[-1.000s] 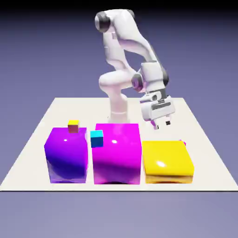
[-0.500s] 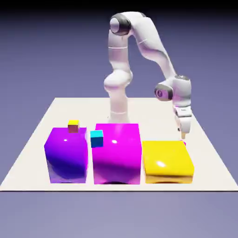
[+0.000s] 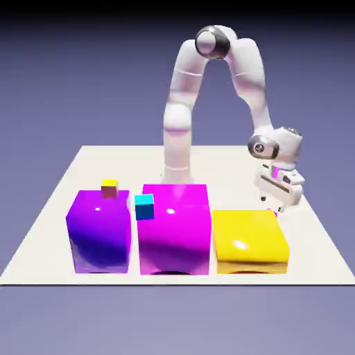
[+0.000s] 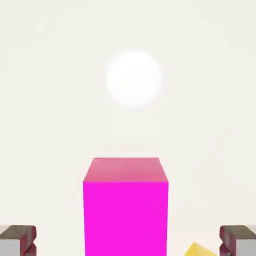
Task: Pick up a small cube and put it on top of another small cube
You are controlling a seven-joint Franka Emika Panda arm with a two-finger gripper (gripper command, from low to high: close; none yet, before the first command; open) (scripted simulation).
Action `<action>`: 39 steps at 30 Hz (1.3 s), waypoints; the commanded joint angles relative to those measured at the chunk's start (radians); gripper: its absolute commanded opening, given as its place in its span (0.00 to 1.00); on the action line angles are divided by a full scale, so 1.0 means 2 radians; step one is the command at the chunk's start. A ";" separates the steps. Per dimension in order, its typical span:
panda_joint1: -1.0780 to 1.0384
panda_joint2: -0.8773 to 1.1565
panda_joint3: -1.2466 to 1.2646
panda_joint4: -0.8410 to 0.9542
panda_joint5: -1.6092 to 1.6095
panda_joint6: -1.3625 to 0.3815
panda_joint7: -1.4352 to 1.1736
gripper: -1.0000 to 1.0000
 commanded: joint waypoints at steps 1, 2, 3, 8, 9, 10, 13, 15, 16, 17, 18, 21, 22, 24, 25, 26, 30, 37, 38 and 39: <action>-0.011 0.018 0.012 0.002 0.010 0.016 -0.007 0.50; -0.022 0.036 0.024 0.004 0.020 0.032 -0.013 0.50; -0.023 0.038 0.025 0.005 0.021 0.033 -0.014 0.50; 0.010 -0.016 -0.011 -0.002 -0.009 -0.014 0.006 0.00; 0.021 -0.034 -0.023 -0.004 -0.019 -0.030 0.012 0.00; 0.032 -0.052 -0.035 -0.006 -0.029 -0.046 0.019 0.00; 0.010 -0.079 -0.025 0.022 -0.031 -0.080 0.036 0.00; -0.027 -0.096 -0.028 0.035 -0.039 -0.100 0.003 0.00; -0.045 -0.104 -0.029 0.041 -0.043 -0.110 -0.014 0.00; -0.063 -0.113 -0.030 0.047 -0.047 -0.120 -0.030 0.00; -0.081 -0.121 -0.032 0.054 -0.051 -0.130 -0.047 0.00; -0.135 -0.147 -0.036 0.073 -0.063 -0.160 -0.097 0.00; -0.153 -0.155 -0.038 0.080 -0.067 -0.170 -0.114 0.00; -0.190 -0.172 -0.041 0.093 -0.075 -0.190 -0.147 0.00; -0.208 -0.181 -0.042 0.099 -0.079 -0.200 -0.163 0.00; -0.226 -0.189 -0.044 0.106 -0.082 -0.210 -0.180 0.00; -0.296 -0.226 -0.060 0.123 -0.104 -0.250 -0.261 0.00; -0.416 -0.293 -0.096 0.148 -0.147 -0.319 -0.413 0.00; -0.433 -0.302 -0.101 0.152 -0.154 -0.329 -0.435 0.00; -0.451 -0.312 -0.106 0.155 -0.160 -0.339 -0.457 0.00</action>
